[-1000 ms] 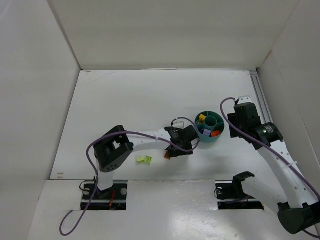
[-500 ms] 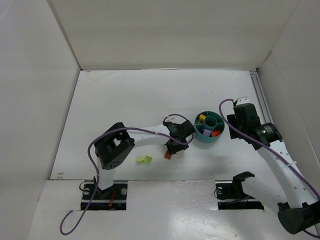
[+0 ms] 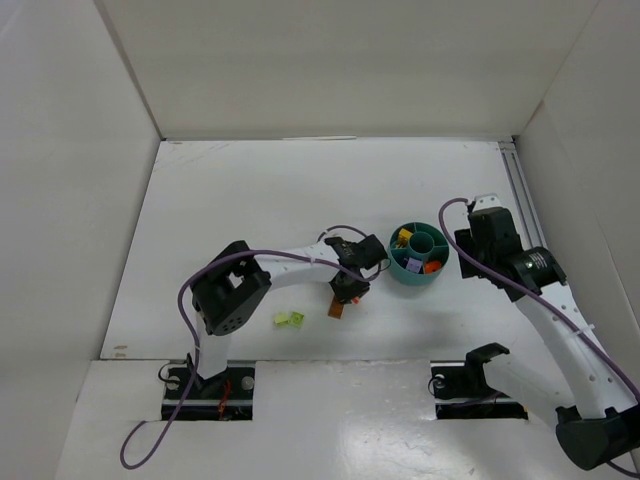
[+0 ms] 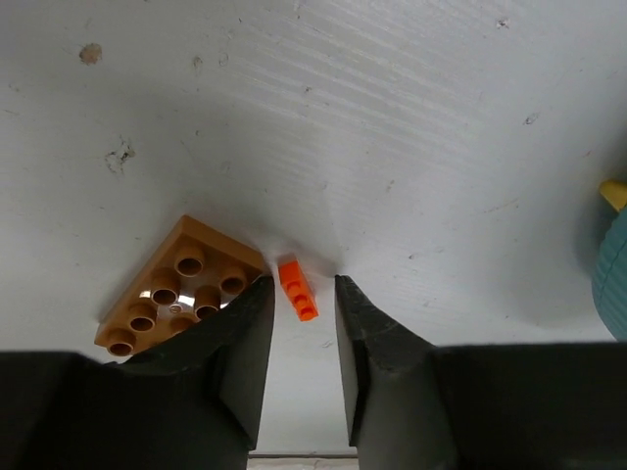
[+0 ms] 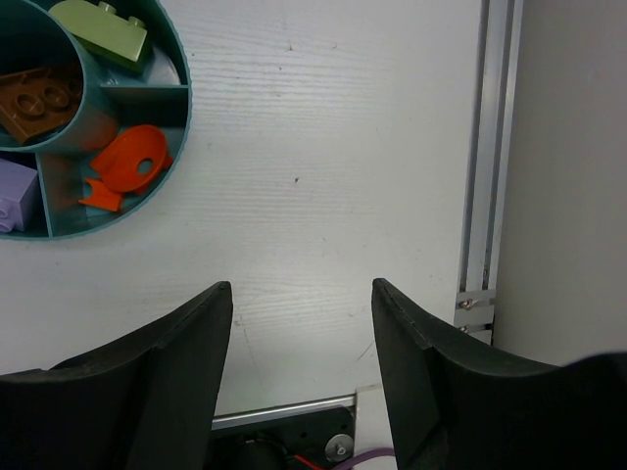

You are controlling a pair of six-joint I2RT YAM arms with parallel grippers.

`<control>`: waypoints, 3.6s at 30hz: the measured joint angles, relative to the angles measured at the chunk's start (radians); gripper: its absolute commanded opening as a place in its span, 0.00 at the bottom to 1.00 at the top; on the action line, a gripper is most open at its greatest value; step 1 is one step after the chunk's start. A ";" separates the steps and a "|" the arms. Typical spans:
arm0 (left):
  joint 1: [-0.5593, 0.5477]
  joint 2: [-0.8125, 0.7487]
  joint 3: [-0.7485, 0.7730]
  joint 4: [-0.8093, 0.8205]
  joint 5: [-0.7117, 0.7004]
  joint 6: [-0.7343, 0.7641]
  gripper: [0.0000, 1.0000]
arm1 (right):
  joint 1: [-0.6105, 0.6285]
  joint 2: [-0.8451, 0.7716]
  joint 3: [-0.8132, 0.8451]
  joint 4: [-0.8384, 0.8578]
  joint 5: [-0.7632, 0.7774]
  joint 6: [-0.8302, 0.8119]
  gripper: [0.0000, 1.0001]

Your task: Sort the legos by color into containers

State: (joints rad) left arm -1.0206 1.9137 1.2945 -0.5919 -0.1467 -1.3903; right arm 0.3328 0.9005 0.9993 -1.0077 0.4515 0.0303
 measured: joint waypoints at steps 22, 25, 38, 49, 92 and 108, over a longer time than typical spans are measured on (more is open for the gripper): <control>-0.159 -0.009 0.166 -0.026 -0.312 0.220 0.00 | -0.006 -0.097 0.005 0.006 0.031 0.001 0.92; -0.192 -0.066 0.170 0.117 -0.337 0.402 0.00 | -0.008 -0.115 0.018 0.007 0.047 0.004 0.98; -0.188 -0.093 0.158 0.706 -0.145 1.087 0.00 | -0.011 -0.138 0.073 0.006 0.070 0.005 1.00; -0.188 0.104 0.343 0.702 -0.092 1.199 0.00 | -0.011 -0.148 0.087 0.006 0.081 0.004 1.00; -0.120 -0.303 -0.028 0.616 -0.155 0.961 0.99 | -0.011 -0.153 0.082 0.026 -0.002 -0.056 1.00; -0.083 -1.082 -0.657 0.222 -0.299 0.342 0.99 | 0.436 0.029 0.039 0.153 -0.140 -0.053 1.00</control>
State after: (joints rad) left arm -1.1038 0.8318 0.6380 -0.3702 -0.4461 -1.0481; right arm 0.7689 0.9298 1.0382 -0.8543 0.3119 -0.0231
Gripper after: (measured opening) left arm 0.989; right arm 0.994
